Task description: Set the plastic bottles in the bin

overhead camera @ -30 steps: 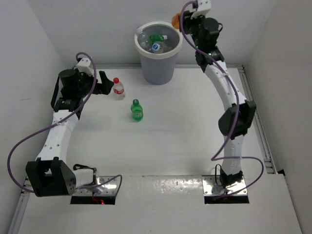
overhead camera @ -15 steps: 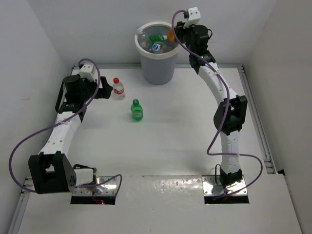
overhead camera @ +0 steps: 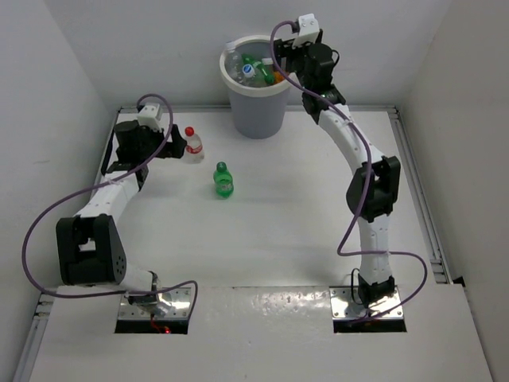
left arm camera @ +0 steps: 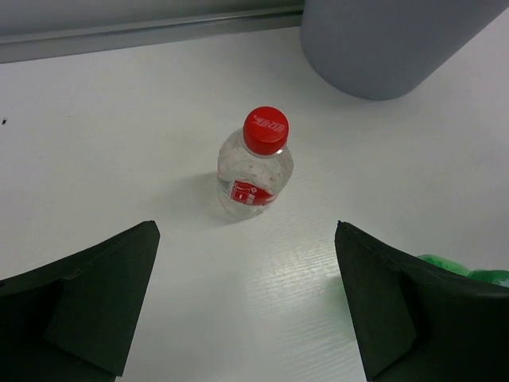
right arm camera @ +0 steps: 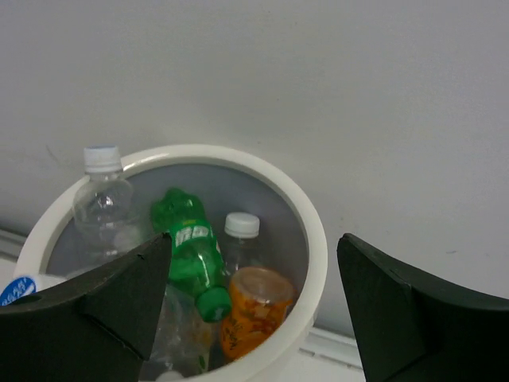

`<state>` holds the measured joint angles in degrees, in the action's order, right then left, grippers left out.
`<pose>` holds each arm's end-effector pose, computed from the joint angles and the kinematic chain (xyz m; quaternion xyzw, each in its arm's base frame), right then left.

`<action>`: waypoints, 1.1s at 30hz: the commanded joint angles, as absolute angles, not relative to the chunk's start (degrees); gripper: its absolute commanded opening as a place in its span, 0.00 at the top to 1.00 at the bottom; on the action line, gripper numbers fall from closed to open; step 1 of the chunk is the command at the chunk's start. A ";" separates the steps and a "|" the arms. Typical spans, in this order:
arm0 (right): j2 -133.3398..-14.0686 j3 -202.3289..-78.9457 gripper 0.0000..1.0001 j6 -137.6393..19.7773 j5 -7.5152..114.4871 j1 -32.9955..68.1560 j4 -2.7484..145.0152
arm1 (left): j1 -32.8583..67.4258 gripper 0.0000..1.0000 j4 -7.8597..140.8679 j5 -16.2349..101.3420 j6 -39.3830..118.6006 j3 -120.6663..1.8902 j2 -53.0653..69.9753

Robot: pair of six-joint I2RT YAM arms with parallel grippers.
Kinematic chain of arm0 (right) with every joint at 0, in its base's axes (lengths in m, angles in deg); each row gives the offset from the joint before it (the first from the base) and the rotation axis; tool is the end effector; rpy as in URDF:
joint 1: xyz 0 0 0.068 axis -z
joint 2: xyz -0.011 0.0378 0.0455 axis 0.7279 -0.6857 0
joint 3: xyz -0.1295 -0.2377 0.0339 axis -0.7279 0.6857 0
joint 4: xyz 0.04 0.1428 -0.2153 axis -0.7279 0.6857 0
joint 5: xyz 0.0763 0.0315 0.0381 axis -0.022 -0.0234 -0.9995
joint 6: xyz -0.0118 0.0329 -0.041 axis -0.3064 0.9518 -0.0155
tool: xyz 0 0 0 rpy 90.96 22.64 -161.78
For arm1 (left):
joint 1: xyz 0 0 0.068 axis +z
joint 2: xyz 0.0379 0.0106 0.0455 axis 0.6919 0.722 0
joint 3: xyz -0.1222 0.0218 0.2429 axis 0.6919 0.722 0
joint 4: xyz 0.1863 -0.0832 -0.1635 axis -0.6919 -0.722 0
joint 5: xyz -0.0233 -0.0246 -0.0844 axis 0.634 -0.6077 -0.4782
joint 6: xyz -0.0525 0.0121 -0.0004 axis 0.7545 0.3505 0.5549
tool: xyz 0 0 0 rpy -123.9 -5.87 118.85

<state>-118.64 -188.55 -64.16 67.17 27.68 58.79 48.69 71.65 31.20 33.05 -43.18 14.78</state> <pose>0.5027 0.1695 0.3941 -0.0584 0.6453 0.1026 0.7547 0.3306 0.0164 0.2882 0.0299 0.8054 -0.1388 0.5754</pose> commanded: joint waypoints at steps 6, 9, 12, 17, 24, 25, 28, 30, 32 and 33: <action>-101.10 -177.08 0.15 -56.53 64.03 30.09 63.74 | 46.95 0.00 81.18 27.17 31.81 -46.98 21.55; -95.75 -172.43 0.15 -54.77 58.87 33.07 68.75 | 46.24 0.00 83.82 25.86 31.81 -48.65 25.58; -90.28 -167.32 0.15 -54.93 53.60 35.01 74.28 | 44.84 0.00 86.72 25.85 31.81 -50.84 29.01; -80.02 -155.02 0.15 -57.22 49.53 37.12 82.74 | 42.56 0.05 88.92 29.18 30.41 -54.89 36.22; -68.21 -139.19 0.15 -60.12 48.03 38.44 86.97 | 41.93 0.57 85.58 32.10 28.30 -58.77 39.05; -66.73 -137.27 0.15 -60.21 47.86 38.53 88.10 | 41.94 0.70 85.58 32.09 28.29 -58.76 38.17; -61.28 -130.43 0.15 -60.56 47.59 38.53 88.20 | 41.94 0.92 80.24 32.09 28.29 -64.53 33.43; -59.43 -128.38 0.16 -60.13 47.68 38.45 88.82 | 41.94 0.92 77.16 30.53 28.99 -68.85 30.36; -56.18 -124.17 0.16 -59.25 48.47 38.71 88.91 | 41.94 0.93 77.14 29.37 30.22 -75.77 26.31; -55.04 -123.28 0.16 -59.07 48.47 38.71 89.08 | 41.33 0.93 77.14 28.76 31.01 -77.73 25.34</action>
<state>-58.47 -125.78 -59.66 48.70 38.37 89.32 41.81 73.35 31.53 29.59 -67.88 35.50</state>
